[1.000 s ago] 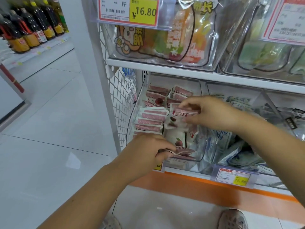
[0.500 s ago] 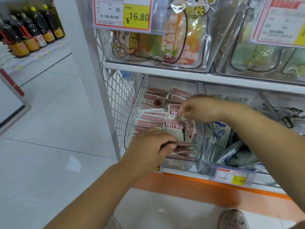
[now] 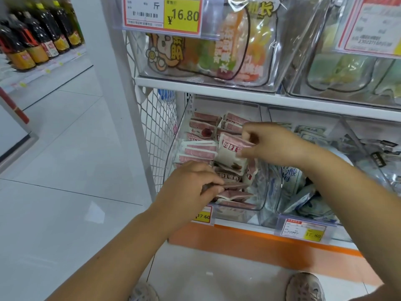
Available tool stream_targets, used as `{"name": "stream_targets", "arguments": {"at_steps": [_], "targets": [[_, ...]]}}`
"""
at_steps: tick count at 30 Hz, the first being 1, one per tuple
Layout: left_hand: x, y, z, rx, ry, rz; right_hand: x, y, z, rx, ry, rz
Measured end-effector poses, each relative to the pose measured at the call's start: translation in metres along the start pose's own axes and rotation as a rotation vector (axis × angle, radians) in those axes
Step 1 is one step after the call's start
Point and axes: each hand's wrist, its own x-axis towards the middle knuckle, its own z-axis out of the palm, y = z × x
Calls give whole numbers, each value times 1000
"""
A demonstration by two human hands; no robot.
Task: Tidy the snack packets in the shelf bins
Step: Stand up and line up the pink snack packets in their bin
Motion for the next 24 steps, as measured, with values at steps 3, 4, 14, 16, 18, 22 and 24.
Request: {"name": "stream_targets", "arguments": {"at_steps": [3, 4, 14, 16, 18, 22, 24], "targets": [[2, 4, -1, -8, 67, -110, -31, -4, 4, 123, -22, -30], [4, 6, -1, -18, 85, -137, -37, -4, 8, 145, -60, -32], [10, 17, 0, -170, -10, -142, -54, 1, 16, 287, 85, -128], [11, 17, -2, -286, 57, -212, -53, -1, 13, 408, 184, -62], [13, 16, -4, -395, 68, -267, -50, -1, 9, 539, 282, -6], [14, 14, -6, -385, 36, -288, -43, -4, 7, 736, 332, 77], [15, 14, -7, -443, 72, -318, -41, -7, 8, 849, 279, 106]]}}
